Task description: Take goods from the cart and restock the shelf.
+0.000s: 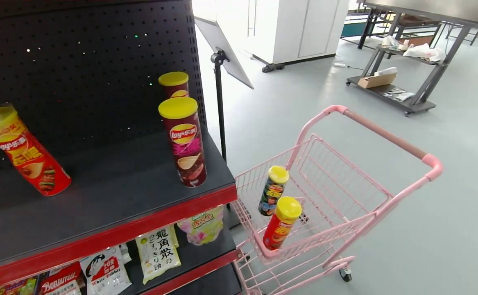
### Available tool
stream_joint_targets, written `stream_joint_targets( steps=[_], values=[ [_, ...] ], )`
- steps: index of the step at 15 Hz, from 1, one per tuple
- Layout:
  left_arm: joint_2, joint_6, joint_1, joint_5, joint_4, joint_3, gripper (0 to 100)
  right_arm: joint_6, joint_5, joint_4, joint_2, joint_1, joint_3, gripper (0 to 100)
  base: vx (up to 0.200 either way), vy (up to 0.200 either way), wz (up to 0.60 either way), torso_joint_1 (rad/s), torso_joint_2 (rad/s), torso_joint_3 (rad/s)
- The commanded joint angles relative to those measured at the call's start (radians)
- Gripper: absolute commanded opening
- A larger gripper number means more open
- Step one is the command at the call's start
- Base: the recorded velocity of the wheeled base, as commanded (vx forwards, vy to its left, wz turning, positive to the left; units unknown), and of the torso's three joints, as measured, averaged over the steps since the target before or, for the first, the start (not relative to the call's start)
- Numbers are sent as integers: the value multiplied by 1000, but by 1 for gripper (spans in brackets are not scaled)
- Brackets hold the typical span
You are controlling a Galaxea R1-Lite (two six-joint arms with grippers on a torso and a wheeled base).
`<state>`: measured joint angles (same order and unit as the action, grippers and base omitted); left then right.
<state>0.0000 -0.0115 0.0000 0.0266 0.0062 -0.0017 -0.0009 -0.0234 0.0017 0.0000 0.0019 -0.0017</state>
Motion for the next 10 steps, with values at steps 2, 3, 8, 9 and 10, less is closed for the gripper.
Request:
stream_joint_targets(
  steps=[2,3,8,9,10],
  values=[
    [2,-1,0,1,0,0,100,-2,0,0,0,1,0,100,0,0,0,0,0,0],
    [2,-1,0,1,0,0,100,-2,3,0,0,1,0,100,0,0,0,0,0,0],
    [2,-1,0,1,0,0,100,-2,5,0,0,1,0,100,0,0,0,-102,253,145],
    [2,-1,0,1,0,0,100,-2,5,0,0,1,0,100,0,0,0,-134,344,198],
    [2,-1,0,1,0,0,100,-2,5,0,0,1,0,100,0,0,0,-139,339,193]
  ],
)
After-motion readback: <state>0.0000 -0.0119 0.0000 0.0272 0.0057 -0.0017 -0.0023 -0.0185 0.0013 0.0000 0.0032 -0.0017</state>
